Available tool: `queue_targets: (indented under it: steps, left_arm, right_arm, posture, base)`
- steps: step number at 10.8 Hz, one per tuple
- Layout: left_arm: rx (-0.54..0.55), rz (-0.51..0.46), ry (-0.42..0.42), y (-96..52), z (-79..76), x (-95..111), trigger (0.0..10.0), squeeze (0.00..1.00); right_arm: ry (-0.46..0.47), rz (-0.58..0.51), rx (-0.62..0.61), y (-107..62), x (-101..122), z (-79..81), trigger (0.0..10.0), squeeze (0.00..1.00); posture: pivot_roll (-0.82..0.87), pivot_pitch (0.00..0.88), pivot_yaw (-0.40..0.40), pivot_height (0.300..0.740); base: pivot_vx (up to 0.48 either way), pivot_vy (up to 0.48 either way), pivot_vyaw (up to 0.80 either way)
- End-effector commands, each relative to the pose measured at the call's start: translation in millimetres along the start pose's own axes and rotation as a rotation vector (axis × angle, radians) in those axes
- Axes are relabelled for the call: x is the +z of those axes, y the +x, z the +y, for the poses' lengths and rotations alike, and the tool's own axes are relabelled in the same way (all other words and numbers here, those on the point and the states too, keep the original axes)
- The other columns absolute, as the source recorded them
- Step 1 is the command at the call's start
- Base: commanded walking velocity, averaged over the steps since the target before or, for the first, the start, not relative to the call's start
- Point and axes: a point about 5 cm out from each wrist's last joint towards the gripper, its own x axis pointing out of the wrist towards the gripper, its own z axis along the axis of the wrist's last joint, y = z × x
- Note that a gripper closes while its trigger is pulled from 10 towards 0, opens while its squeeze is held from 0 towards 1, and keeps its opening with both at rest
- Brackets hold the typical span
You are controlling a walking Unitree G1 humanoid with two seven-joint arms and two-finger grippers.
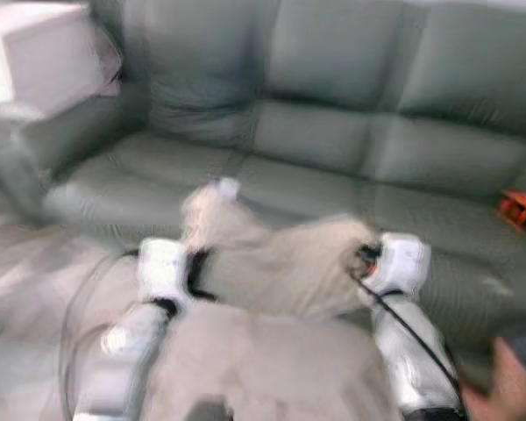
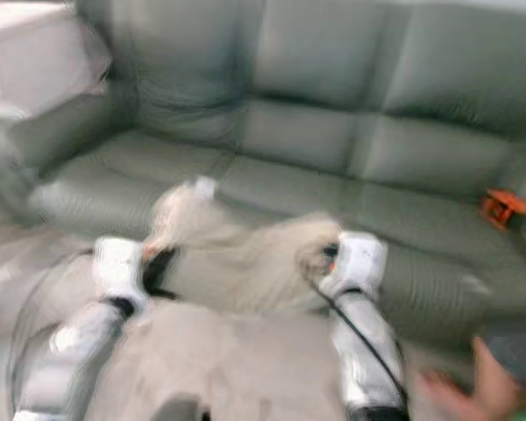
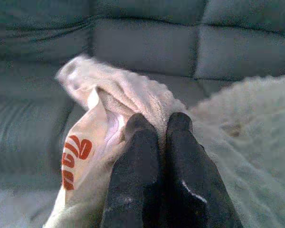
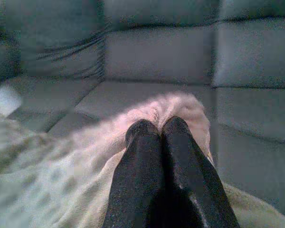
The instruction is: Move the pillow to the sofa
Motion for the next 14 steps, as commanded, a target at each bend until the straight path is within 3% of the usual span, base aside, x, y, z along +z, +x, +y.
queue_targets:
  steps: [1, 5, 7, 9, 11, 14]
  left_arm:
    - [-0.070, -0.061, 0.005, 6.3, -14.5, 13, 10.0, 0.00]
    - [-0.034, -0.052, 0.005, 8.4, -12.5, 12, 10.0, 0.00]
    - [0.086, -0.069, 0.132, 16.9, 2.1, 18, 10.0, 0.00]
    - [0.114, -0.083, 0.080, 18.3, 14.3, 27, 10.0, 0.00]
    - [0.104, -0.055, 0.072, 14.6, 9.1, 17, 10.0, 0.00]
    - [0.067, -0.049, 0.042, 15.2, 0.7, 15, 10.0, 0.00]
  right_arm:
    - [-0.012, -0.022, -0.032, -0.9, 4, -10.5, 10.0, 0.00]
    - [-0.013, -0.018, -0.041, -3.5, 2, -11.8, 10.0, 0.00]
    - [-0.013, -0.017, -0.033, -3.6, 2, -12.2, 10.0, 0.00]
    - [-0.017, -0.030, -0.021, 1.8, 7, -11.4, 10.0, 0.00]
    - [-0.019, -0.029, -0.018, 2.6, 7, -11.3, 10.0, 0.00]
    - [-0.014, -0.029, -0.021, -0.4, 6, -11.1, 10.0, 0.00]
  posture:
    - [0.02, 0.000, -0.001, 0.740]
    - [0.02, 0.000, 0.003, 0.740]
    - [0.03, 0.000, -0.016, 0.740]
    - [0.04, 0.000, -0.021, 0.740]
    - [0.04, 0.000, -0.020, 0.740]
    - [0.02, 0.000, -0.007, 0.740]
  base:
    - [0.480, 0.000, 0.00]
    - [0.327, 0.000, 0.00]
    - [0.000, 0.000, 0.00]
    - [0.000, 0.000, 0.00]
    - [0.000, 0.000, 0.00]
    - [0.000, 0.364, 0.00]
